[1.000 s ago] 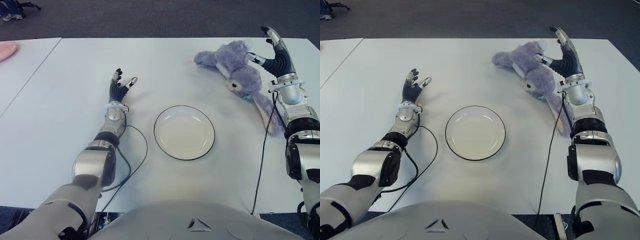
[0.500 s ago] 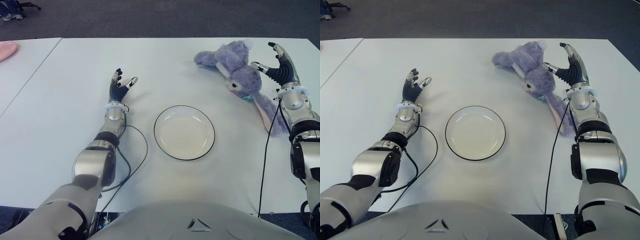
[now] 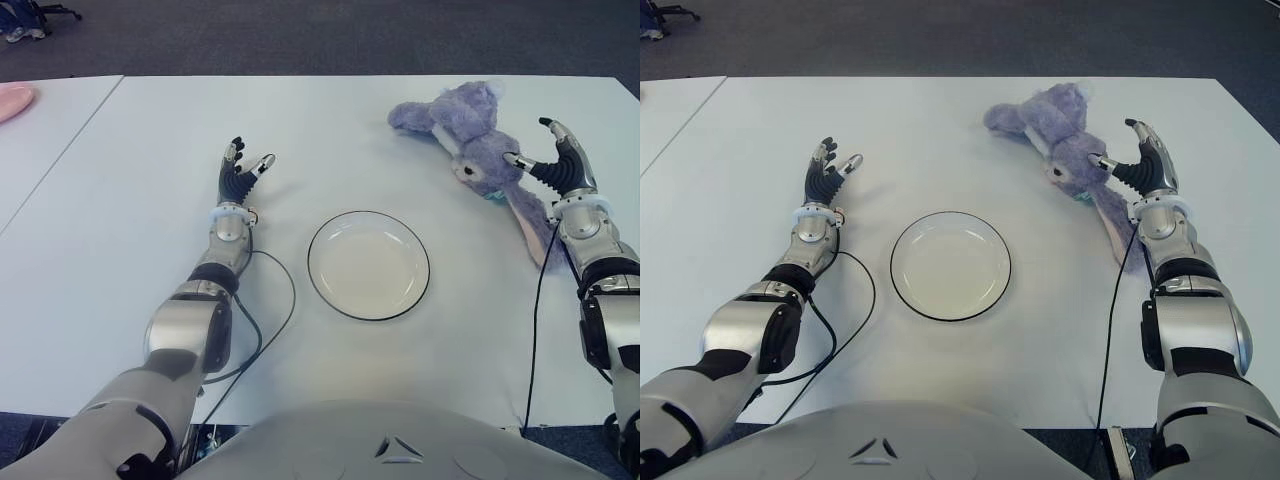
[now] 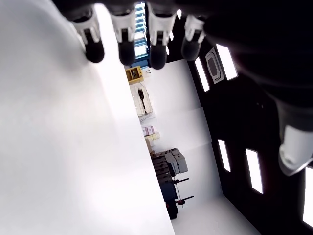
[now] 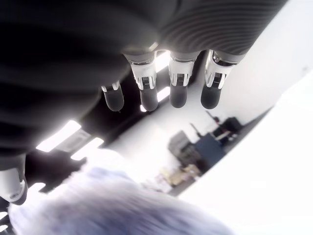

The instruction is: Put the doll into the plate.

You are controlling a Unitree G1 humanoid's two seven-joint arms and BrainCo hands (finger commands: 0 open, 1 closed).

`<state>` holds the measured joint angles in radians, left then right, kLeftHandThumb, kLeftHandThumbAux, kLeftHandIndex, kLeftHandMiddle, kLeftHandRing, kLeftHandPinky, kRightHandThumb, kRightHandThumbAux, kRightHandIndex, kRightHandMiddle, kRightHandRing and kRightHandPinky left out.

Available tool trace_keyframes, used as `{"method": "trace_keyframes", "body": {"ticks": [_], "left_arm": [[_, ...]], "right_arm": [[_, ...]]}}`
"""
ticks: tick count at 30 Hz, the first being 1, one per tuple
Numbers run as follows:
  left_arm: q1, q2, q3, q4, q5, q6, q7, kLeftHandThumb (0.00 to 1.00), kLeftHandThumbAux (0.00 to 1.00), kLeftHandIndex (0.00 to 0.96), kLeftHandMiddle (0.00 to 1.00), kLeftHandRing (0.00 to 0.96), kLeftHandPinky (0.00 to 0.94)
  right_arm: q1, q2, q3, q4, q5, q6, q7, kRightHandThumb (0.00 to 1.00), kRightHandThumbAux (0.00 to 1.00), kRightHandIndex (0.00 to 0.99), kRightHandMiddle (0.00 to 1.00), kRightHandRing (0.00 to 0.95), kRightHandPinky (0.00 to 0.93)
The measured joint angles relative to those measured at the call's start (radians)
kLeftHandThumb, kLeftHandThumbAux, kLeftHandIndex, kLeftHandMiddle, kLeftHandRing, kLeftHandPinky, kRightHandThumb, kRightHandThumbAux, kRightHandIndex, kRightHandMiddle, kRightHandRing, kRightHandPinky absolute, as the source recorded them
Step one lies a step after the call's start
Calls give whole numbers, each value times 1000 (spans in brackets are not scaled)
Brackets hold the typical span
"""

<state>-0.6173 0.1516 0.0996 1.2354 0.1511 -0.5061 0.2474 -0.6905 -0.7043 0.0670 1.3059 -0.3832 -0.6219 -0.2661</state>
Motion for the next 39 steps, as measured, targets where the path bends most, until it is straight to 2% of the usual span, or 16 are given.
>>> {"method": "trace_keyframes", "body": {"ticks": [7, 17, 33, 39], "left_arm": [[0, 0, 0, 0, 0, 0, 0, 0, 502, 84, 113, 82, 29], [0, 0, 0, 0, 0, -2, -1, 0, 499, 79, 119, 84, 9], [0, 1, 0, 0, 0, -2, -3, 0, 508, 70, 114, 83, 21], [0, 1, 0, 0, 0, -2, -3, 0, 501, 66, 108, 82, 25]], "right_arm": [[18, 0, 0, 0, 1, 1, -3, 158, 510, 94, 0, 0, 0], [19, 3, 1, -6, 6, 12, -5, 253, 534, 104, 0, 0, 16], [17, -7, 25, -34, -4, 16, -29, 228, 517, 86, 0, 0, 13], [17, -26, 39, -68, -18, -10, -56, 173, 485, 85, 0, 0, 1]]}}
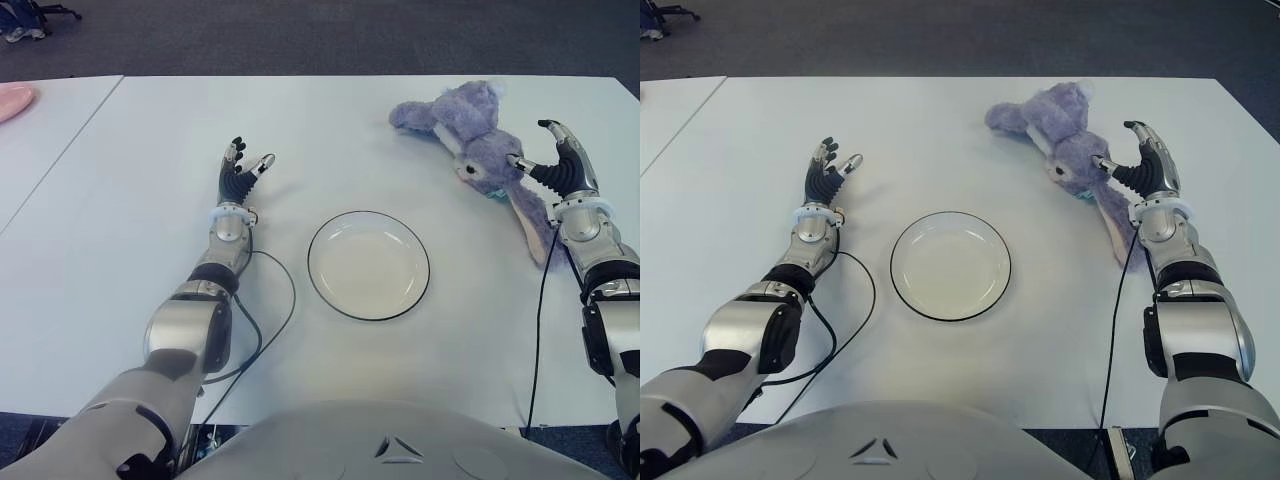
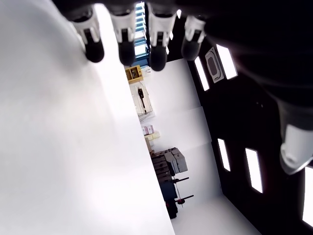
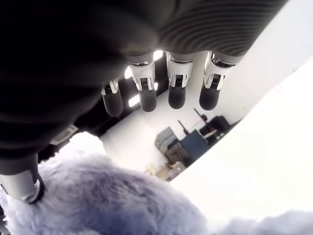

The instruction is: Put the doll into the plate.

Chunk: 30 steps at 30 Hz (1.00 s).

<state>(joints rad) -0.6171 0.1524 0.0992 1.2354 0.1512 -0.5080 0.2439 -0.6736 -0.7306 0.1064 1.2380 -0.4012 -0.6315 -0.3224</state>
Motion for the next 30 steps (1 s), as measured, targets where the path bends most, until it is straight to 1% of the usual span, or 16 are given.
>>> {"method": "trace_keyframes", "body": {"ticks": [6, 12, 21, 30], "left_arm": [[0, 0, 0, 0, 0, 0, 0, 0, 495, 60, 112, 86, 23], [0, 0, 0, 0, 0, 0, 0, 0, 503, 64, 121, 95, 27], [0, 0, 0, 0, 0, 0, 0, 0, 509, 62, 117, 87, 5], [0, 0, -1, 0, 2, 0, 0, 0, 505, 54, 110, 79, 0]], "right_arm": [[9, -15, 2, -67, -3, -51, -17, 150, 480, 74, 0, 0, 0], [24, -18, 2, -122, -3, -98, -21, 124, 471, 60, 0, 0, 0], [78, -10, 20, -141, -8, -106, -22, 102, 452, 54, 0, 0, 0], [98, 30, 37, -140, -8, -106, -20, 106, 455, 55, 0, 0, 0]]}}
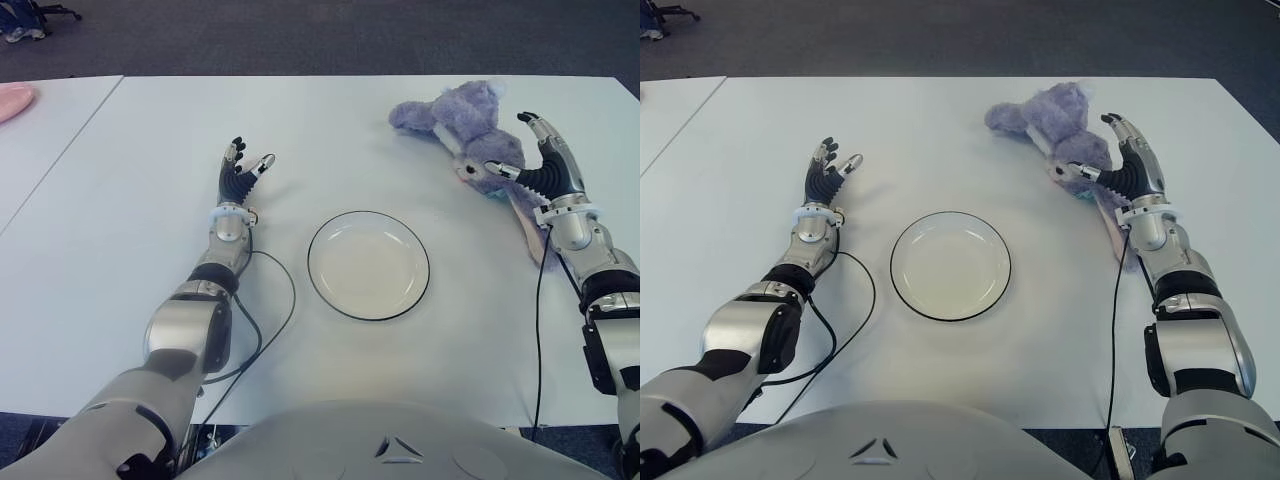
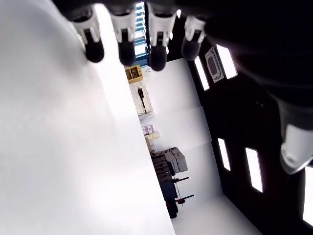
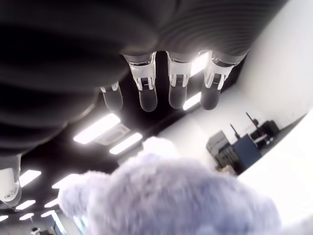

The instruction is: Put the doll into the plate.

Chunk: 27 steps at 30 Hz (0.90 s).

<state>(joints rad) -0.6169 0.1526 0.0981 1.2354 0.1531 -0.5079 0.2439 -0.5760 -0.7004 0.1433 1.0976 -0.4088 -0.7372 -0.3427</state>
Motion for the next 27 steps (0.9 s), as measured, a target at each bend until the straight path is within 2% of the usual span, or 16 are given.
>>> {"method": "trace_keyframes", "body": {"ticks": [8, 16, 27], "left_arm": [[0, 0, -1, 0, 3, 0, 0, 0, 501, 45, 108, 74, 1], [0, 0, -1, 0, 3, 0, 0, 0, 504, 51, 110, 76, 2], [0, 1, -1, 0, 3, 0, 0, 0, 505, 58, 118, 85, 1]], "right_arm": [[8, 44, 19, 9, -1, 0, 12, 103, 425, 55, 0, 0, 0], [8, 53, 51, 26, -30, 0, -7, 83, 389, 44, 0, 0, 0], [11, 65, 80, 39, -39, -3, -42, 130, 460, 58, 0, 0, 25]]}}
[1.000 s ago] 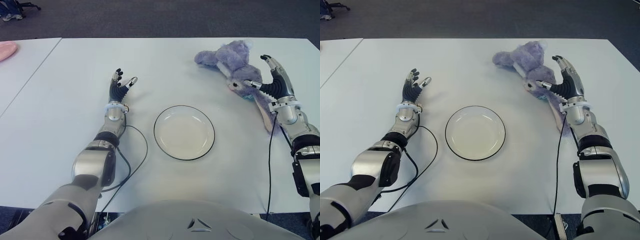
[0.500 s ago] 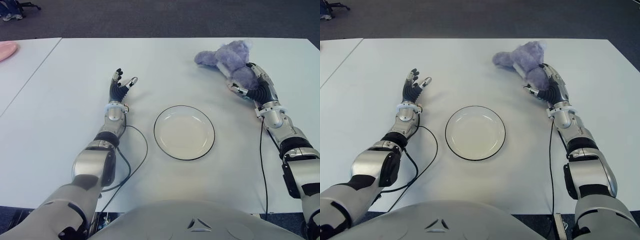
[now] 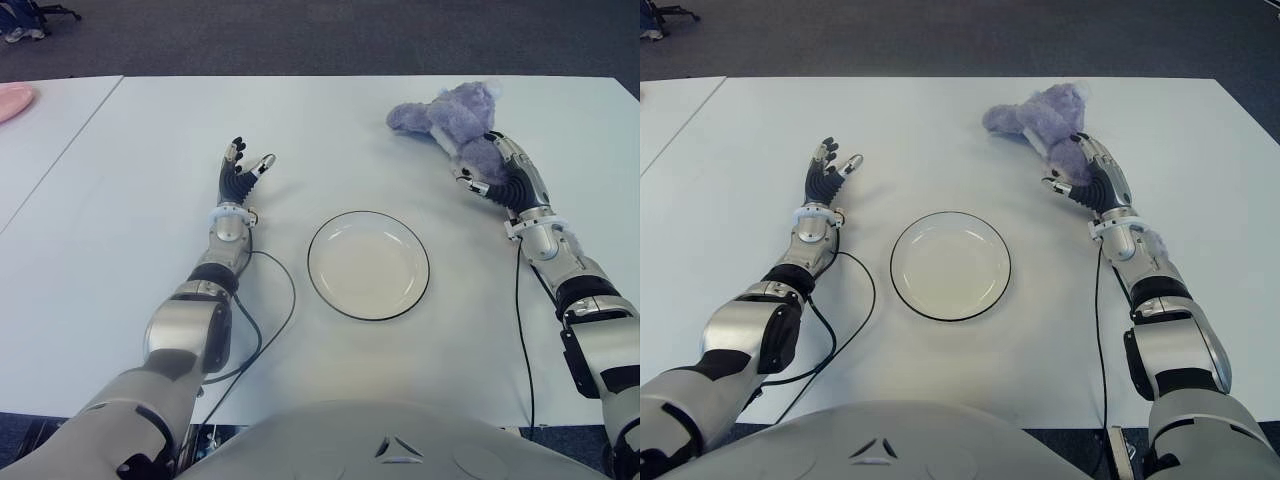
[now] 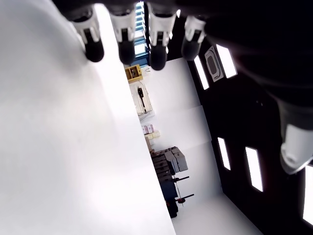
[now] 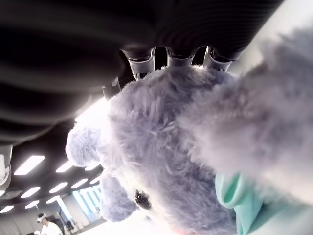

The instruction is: Put the doll into the plate.

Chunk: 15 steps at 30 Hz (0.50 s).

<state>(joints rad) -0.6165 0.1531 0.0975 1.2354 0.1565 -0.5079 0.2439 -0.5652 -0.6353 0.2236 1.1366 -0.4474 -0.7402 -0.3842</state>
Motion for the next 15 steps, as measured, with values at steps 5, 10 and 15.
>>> {"method": "trace_keyframes", "body": {"ticks": [5, 10, 15], "left_arm": [[0, 0, 0, 0, 0, 0, 0, 0, 509, 67, 122, 88, 0], [1, 1, 0, 0, 0, 0, 0, 0, 509, 68, 123, 87, 0], [2, 3, 1, 0, 0, 0, 0, 0, 507, 70, 127, 88, 0]], "right_arm": [[0, 13, 8, 7, 1, -1, -9, 137, 470, 56, 0, 0, 30], [2, 33, 8, 14, 11, 0, -8, 147, 513, 98, 13, 2, 52], [11, 64, 8, 16, 30, 1, 6, 184, 617, 231, 90, 44, 97]]}}
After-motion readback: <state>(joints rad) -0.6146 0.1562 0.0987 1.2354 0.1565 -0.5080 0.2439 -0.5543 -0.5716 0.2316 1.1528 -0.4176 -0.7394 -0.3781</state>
